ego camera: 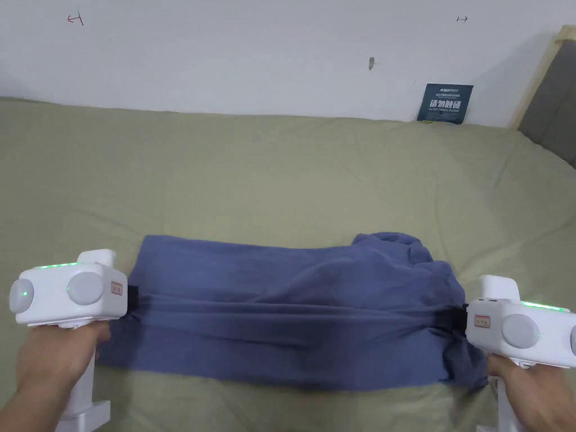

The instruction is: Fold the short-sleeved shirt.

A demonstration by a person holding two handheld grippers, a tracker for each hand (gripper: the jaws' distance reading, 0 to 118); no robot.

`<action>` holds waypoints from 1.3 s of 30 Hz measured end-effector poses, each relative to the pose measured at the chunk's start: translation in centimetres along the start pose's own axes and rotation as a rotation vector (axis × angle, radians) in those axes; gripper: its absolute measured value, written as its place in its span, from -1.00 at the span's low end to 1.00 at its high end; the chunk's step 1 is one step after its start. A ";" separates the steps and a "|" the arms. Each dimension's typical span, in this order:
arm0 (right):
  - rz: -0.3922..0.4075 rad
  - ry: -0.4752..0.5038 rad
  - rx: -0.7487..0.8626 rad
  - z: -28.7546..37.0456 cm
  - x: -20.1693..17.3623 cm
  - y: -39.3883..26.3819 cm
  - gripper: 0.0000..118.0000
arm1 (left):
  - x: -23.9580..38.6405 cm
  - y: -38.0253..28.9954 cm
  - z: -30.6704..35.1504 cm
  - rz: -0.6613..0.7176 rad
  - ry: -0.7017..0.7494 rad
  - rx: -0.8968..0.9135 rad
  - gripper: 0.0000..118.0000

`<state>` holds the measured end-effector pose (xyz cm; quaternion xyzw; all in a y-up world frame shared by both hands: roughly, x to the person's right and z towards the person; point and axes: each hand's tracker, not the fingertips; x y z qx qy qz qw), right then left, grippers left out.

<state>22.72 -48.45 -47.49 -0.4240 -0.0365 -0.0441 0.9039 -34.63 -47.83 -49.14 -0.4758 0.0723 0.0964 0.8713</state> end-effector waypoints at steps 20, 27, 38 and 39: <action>0.116 0.138 0.287 17.4 -2.8 -16.0 -0.88 | -4.5 -17.9 14.6 -0.156 0.004 0.235 -1.00; 0.090 0.065 0.247 15.8 -1.2 -15.1 -0.88 | -2.5 -9.2 5.9 -0.185 0.053 0.205 0.41; 0.102 -0.011 0.104 7.1 1.5 -10.3 0.49 | 0.0 -7.9 0.8 -0.318 0.149 0.086 -0.85; 0.099 -0.015 0.104 6.0 1.6 -9.9 0.49 | 0.1 -8.0 0.8 -0.326 0.133 0.089 -0.85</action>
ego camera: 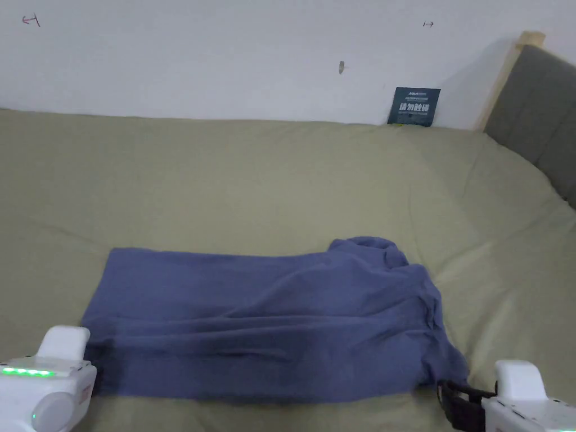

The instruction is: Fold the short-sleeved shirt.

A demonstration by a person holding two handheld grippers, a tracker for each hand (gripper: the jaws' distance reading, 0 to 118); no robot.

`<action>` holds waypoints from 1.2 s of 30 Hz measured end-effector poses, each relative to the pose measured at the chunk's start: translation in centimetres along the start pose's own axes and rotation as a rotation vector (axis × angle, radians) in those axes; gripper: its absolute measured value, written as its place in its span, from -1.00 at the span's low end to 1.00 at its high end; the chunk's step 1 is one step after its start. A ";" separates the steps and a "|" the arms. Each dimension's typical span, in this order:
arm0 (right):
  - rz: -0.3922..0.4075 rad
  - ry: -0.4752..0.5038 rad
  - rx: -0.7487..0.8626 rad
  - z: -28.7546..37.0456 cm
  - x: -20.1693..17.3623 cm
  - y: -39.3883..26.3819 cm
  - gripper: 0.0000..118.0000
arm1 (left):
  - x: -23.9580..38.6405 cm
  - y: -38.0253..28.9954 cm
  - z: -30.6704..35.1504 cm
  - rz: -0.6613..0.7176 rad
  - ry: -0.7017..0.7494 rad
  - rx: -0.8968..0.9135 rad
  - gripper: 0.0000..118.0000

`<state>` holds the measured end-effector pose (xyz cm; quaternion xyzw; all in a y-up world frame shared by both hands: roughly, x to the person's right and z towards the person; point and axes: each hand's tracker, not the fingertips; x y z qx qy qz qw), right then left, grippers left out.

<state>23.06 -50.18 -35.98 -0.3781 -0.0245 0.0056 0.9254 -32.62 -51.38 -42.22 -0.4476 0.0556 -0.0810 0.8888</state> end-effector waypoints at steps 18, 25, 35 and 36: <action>-0.058 0.158 0.041 6.5 2.2 6.2 -0.73 | -4.7 2.3 9.7 0.123 -0.173 0.111 -0.90; -0.038 0.160 0.045 13.1 2.9 2.9 -0.73 | -7.1 -3.0 16.1 0.184 -0.224 0.110 -0.90; -0.123 0.128 -0.150 8.0 2.4 -7.3 -0.72 | -6.3 -12.8 11.6 0.330 -0.201 -0.068 -0.86; -0.134 0.143 -0.129 8.7 2.5 -7.0 -0.68 | -6.4 -12.6 12.3 0.336 -0.200 -0.056 -0.65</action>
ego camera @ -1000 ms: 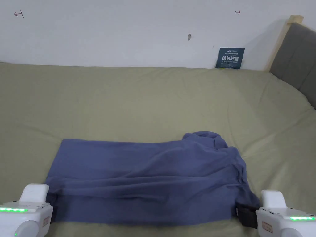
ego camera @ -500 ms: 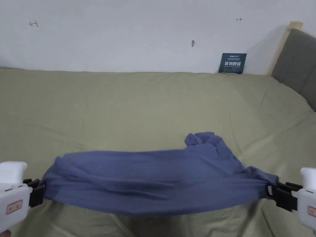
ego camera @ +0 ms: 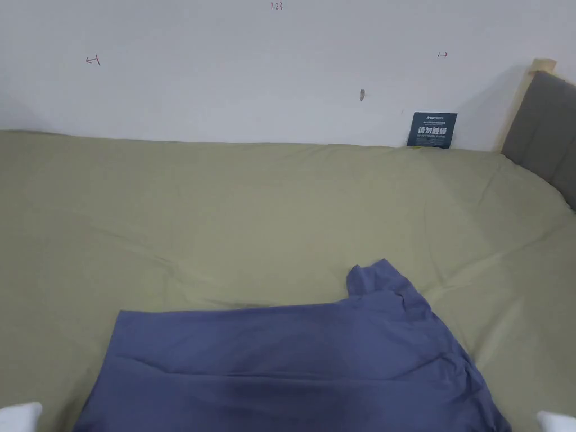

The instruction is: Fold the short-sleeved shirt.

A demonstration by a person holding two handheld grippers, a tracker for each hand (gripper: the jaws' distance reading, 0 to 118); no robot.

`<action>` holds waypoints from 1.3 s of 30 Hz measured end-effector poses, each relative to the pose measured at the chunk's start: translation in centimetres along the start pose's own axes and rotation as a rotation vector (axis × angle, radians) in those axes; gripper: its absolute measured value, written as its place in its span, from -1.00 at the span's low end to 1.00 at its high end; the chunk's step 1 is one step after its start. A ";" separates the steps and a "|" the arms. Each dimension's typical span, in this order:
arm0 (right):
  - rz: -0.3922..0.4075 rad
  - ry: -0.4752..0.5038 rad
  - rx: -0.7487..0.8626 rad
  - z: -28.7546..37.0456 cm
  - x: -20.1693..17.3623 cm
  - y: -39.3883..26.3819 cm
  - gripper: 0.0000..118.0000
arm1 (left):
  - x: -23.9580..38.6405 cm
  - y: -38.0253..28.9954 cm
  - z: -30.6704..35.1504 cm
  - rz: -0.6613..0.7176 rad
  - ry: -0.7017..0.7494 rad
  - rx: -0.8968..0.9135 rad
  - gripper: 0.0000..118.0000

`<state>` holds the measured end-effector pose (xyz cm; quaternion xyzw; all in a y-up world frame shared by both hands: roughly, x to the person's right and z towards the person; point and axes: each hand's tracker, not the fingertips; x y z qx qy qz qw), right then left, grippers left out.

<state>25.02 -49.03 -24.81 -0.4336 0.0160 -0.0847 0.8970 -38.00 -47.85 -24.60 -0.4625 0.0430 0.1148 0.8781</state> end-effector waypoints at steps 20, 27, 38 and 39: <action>0.235 0.018 0.627 2.7 -13.5 9.4 -0.93 | 6.6 9.5 -0.5 -0.250 0.110 0.376 -1.00; 0.246 -0.015 0.519 -1.4 -11.6 10.7 -0.93 | 3.4 15.9 -12.1 -0.198 0.179 0.169 0.31; 0.253 -0.089 0.162 -14.0 -4.8 17.4 0.41 | 7.8 16.6 -17.6 -0.355 0.103 0.016 -0.68; 0.280 -0.087 0.092 -15.5 -4.2 18.4 0.42 | 8.7 16.3 -17.1 -0.394 0.149 0.031 -0.85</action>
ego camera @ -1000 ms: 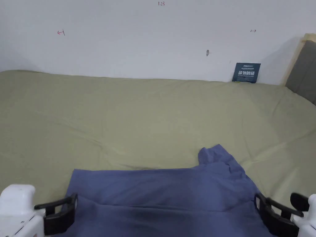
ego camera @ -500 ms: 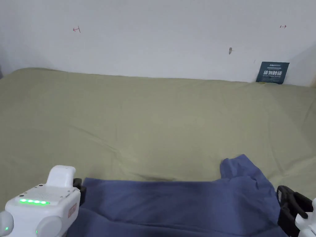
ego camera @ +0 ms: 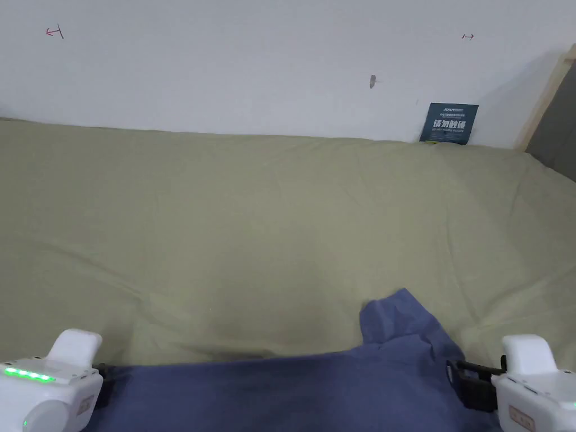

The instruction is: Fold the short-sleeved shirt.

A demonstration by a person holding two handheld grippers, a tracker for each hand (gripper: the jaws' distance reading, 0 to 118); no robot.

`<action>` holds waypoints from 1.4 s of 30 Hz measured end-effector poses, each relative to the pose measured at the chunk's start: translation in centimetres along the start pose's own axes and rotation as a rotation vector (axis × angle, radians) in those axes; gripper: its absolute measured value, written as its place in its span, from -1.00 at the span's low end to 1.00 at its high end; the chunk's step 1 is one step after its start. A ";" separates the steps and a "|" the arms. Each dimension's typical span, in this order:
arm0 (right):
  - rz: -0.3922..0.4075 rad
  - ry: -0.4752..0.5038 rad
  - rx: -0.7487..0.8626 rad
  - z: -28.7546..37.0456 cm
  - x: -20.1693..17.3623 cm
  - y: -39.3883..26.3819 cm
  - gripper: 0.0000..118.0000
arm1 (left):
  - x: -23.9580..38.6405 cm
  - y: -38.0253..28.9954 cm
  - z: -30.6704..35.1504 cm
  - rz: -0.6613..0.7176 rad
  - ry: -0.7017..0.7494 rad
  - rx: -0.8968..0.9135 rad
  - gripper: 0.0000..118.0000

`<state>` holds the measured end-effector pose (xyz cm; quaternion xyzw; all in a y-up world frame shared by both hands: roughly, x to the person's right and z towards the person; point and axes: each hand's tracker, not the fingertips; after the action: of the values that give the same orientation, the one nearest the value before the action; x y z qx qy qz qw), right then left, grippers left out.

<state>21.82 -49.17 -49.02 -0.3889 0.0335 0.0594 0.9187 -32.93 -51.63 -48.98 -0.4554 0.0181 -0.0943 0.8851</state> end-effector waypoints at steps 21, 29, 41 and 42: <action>0.019 0.152 0.204 13.3 0.7 2.0 -0.96 | -3.3 -1.5 17.8 0.160 -0.064 0.313 -0.91; -0.028 0.108 0.131 21.1 0.5 -11.6 -0.96 | -4.1 -14.5 23.5 0.225 -0.105 0.224 -0.90; -0.165 0.053 0.071 19.2 -1.7 -15.7 0.39 | -2.2 -17.8 19.3 0.276 -0.087 0.210 0.91; -0.150 0.061 0.123 20.7 -2.0 -15.1 0.38 | -2.2 -17.4 20.8 0.287 -0.105 0.288 0.91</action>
<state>22.20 -44.86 -23.71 -0.3348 0.0359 -0.0238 0.9413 -35.25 -44.39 -22.90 -0.3212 0.0228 0.0550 0.9451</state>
